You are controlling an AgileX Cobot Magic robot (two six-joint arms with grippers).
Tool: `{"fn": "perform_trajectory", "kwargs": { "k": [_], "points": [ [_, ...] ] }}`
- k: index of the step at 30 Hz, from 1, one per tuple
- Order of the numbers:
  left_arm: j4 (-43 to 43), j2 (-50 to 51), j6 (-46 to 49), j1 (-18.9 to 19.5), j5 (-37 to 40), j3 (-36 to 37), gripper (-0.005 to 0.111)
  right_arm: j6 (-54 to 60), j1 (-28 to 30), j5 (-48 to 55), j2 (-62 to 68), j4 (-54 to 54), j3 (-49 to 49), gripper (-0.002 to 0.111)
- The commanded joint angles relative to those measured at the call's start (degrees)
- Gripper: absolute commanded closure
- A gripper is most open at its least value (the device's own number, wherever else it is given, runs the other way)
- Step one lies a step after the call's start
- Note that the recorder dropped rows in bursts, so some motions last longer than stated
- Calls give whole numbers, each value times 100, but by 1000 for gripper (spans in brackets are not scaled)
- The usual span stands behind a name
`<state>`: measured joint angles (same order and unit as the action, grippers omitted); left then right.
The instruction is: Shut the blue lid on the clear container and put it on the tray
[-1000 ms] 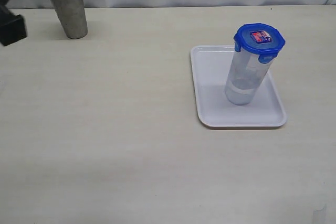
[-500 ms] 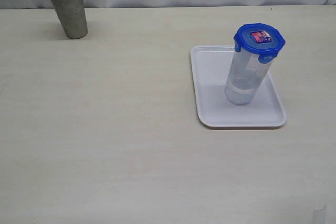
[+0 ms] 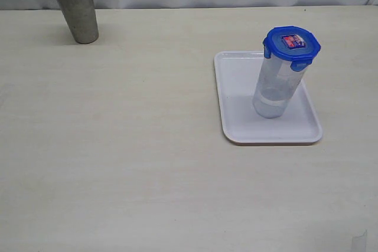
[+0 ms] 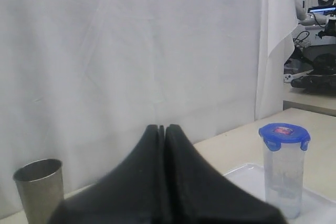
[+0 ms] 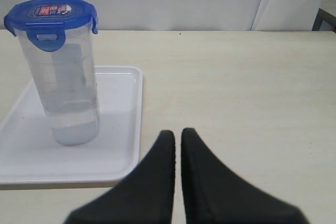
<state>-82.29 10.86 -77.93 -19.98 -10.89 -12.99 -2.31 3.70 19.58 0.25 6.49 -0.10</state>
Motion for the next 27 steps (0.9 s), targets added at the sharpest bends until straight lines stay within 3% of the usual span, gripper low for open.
{"fn": "perform_trajectory", "kwargs": {
  "k": [1,8,27],
  "points": [
    [268,-43,-309,19,-303,26,107,-8,20,2,-25,-29,10,104],
    [243,-43,-309,19,-881,26,107,-8,20,2,-25,-29,10,104],
    [267,-49,-216,19,-897,26,107,-8,20,2,-25,-29,10,104]
  ]
}}
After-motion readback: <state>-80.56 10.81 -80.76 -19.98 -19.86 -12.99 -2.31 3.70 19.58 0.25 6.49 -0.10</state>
